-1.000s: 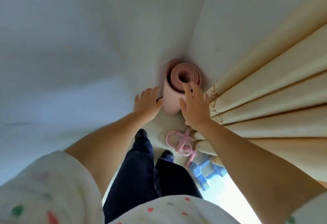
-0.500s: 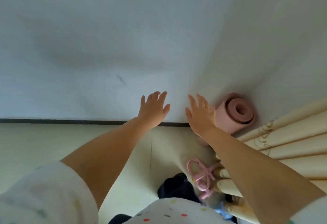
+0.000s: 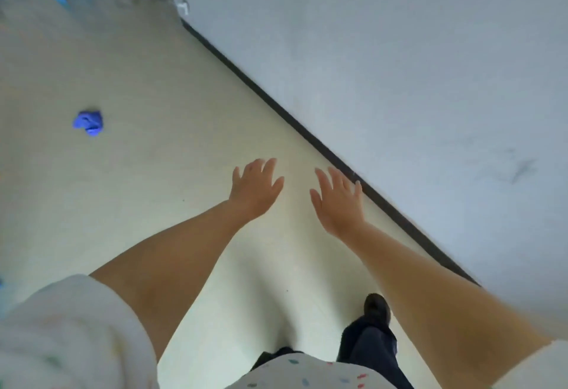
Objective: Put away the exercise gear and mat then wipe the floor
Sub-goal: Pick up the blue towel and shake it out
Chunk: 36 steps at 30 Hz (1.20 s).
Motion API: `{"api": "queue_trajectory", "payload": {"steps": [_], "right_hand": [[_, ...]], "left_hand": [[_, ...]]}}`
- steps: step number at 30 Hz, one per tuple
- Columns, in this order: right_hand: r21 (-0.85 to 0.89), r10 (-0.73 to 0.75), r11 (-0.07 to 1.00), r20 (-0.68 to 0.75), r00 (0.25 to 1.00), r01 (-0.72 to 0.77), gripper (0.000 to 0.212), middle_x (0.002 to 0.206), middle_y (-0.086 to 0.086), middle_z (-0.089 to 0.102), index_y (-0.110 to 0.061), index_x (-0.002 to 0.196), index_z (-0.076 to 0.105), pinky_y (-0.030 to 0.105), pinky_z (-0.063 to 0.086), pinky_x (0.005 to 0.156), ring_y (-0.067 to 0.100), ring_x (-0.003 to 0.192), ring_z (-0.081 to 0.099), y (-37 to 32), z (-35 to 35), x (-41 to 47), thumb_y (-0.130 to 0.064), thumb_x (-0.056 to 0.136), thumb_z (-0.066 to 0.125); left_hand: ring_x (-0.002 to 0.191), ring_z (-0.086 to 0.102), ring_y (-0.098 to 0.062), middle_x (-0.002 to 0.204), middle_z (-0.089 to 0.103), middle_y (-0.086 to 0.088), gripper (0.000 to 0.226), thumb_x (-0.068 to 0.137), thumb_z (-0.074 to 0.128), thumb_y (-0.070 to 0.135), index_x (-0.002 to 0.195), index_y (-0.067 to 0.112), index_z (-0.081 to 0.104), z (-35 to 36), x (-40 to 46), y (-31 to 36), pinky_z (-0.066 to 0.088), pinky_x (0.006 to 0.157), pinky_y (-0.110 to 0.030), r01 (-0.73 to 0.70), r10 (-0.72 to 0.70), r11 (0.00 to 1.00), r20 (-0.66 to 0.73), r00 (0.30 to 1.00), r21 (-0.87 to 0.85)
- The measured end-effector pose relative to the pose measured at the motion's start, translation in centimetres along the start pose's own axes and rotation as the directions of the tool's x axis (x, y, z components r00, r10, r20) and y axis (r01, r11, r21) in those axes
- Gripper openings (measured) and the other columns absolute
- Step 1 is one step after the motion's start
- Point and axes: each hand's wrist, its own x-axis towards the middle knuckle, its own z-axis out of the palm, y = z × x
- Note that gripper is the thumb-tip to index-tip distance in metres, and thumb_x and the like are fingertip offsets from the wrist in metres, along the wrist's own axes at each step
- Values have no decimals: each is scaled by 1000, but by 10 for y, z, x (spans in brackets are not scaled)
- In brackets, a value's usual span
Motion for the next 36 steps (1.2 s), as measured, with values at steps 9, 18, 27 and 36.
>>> {"api": "queue_trajectory", "payload": {"steps": [9, 18, 27, 36], "right_hand": [[-140, -260, 950, 129, 957, 277, 54, 160, 3, 8, -26, 152, 8, 51, 4, 119, 21, 148, 4, -105, 26, 89, -42, 102, 18], [-192, -382, 890, 178, 907, 413, 54, 160, 6, 7, -25, 152, 7, 51, 5, 117, 22, 147, 5, -170, 5, 246, -40, 102, 18], [-189, -531, 770, 339, 776, 609, 54, 159, 6, 7, -24, 152, 8, 52, 5, 118, 22, 147, 5, -304, 35, 338, -40, 102, 20], [-200, -584, 722, 335, 739, 662, 53, 159, 7, 10, -24, 151, 11, 53, 8, 117, 22, 147, 8, -494, 72, 424, -40, 102, 21]], "left_hand": [[137, 29, -26, 149, 30, -10, 53, 101, 28, 41, 148, 18, 22, 0, 5, -133, 14, 115, -50, 346, -347, 927, 17, 938, -144], [136, 31, -24, 148, 32, -7, 51, 101, 29, 40, 147, 19, 24, -51, 105, -201, 15, 115, -48, 419, -440, 891, -99, 893, -177], [136, 31, -24, 148, 32, -6, 50, 100, 29, 40, 146, 21, 24, -68, 114, -329, 16, 115, -46, 632, -660, 731, -33, 751, -258], [134, 35, -25, 147, 35, -7, 51, 100, 29, 41, 146, 20, 25, -116, 138, -525, 21, 113, -46, 703, -742, 649, -40, 669, -291]]}}
